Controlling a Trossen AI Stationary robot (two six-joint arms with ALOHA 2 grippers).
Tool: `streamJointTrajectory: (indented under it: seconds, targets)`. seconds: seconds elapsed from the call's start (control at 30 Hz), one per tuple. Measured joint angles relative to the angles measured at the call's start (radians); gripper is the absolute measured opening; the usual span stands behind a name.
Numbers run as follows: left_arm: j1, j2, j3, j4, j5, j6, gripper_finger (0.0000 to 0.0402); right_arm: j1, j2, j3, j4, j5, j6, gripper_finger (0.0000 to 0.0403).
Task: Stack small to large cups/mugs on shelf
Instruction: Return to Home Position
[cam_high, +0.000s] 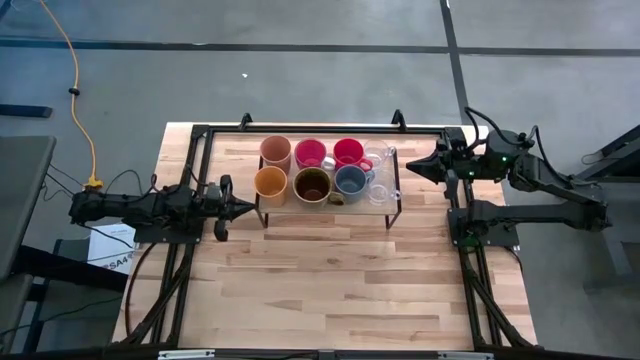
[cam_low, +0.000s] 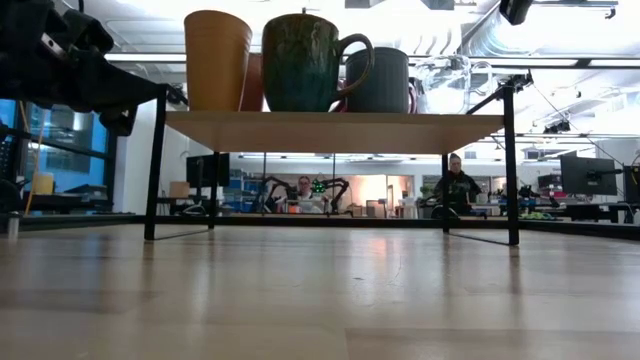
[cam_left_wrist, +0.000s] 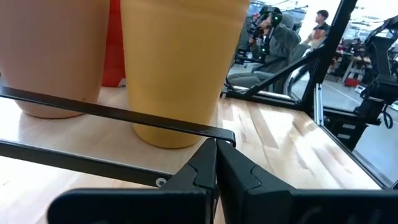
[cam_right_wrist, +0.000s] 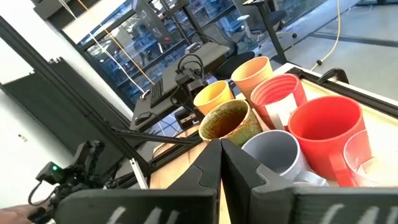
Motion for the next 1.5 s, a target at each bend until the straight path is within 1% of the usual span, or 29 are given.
streamJointTrajectory:
  seconds: [0.13,0.27,0.4,0.5,0.67,0.8,0.93,1.03,1.13,1.2,1.27,1.3,1.4,1.5]
  targets:
    - [0.0,0.0,0.0,0.0,0.0,0.005,0.0001,0.0,-0.002,0.0,-0.002,-0.001,-0.036,0.0]
    - [0.0,0.0,0.001,0.0,0.0,0.005,0.0,0.0,-0.037,-0.001,-0.044,-0.001,-0.065,0.0]
    - [0.0,0.0,0.001,-0.001,0.0,0.005,0.0001,0.0,-0.133,-0.045,-0.064,0.01,-0.118,0.0]
    - [0.0,0.0,0.001,-0.001,0.0,0.005,0.0001,0.0,-0.238,-0.128,-0.011,0.015,-0.133,0.0]
    - [0.0,0.0,0.001,-0.001,0.001,0.005,0.0,0.0,-0.409,-0.349,0.174,0.015,-0.091,0.0]
    - [0.0,0.0,0.001,-0.001,0.001,0.006,0.0001,0.0,-0.491,-0.517,0.372,0.014,-0.072,0.0]
    - [0.0,0.0,0.001,-0.001,0.001,0.006,0.0001,0.0,-0.535,-0.646,0.537,0.011,-0.06,0.0]
    - [0.0,0.0,0.001,-0.001,0.001,0.006,0.0001,0.005,-0.549,-0.741,0.689,-0.028,0.024,0.0]
    - [0.0,0.0,0.001,-0.001,0.001,0.006,0.0001,0.044,-0.55,-0.828,0.867,-0.048,0.094,0.0]
    - [0.0,0.0,0.001,-0.001,0.001,0.006,0.0001,0.086,-0.55,-0.861,0.951,-0.043,0.107,0.0]
    - [0.0,0.0,0.001,-0.001,0.001,0.006,0.0,0.128,-0.55,-0.868,0.961,-0.034,0.101,0.0]
    - [0.0,0.0,0.001,-0.001,0.001,0.006,0.0,0.147,-0.55,-0.865,0.939,-0.021,0.086,0.0]
    - [0.0,0.0,0.001,-0.001,0.001,0.006,0.0001,0.189,-0.55,-0.835,0.813,0.023,0.02,0.0]
    - [0.0,0.0,0.001,-0.001,0.002,0.006,0.0,0.195,-0.55,-0.812,0.687,0.057,-0.043,0.0]
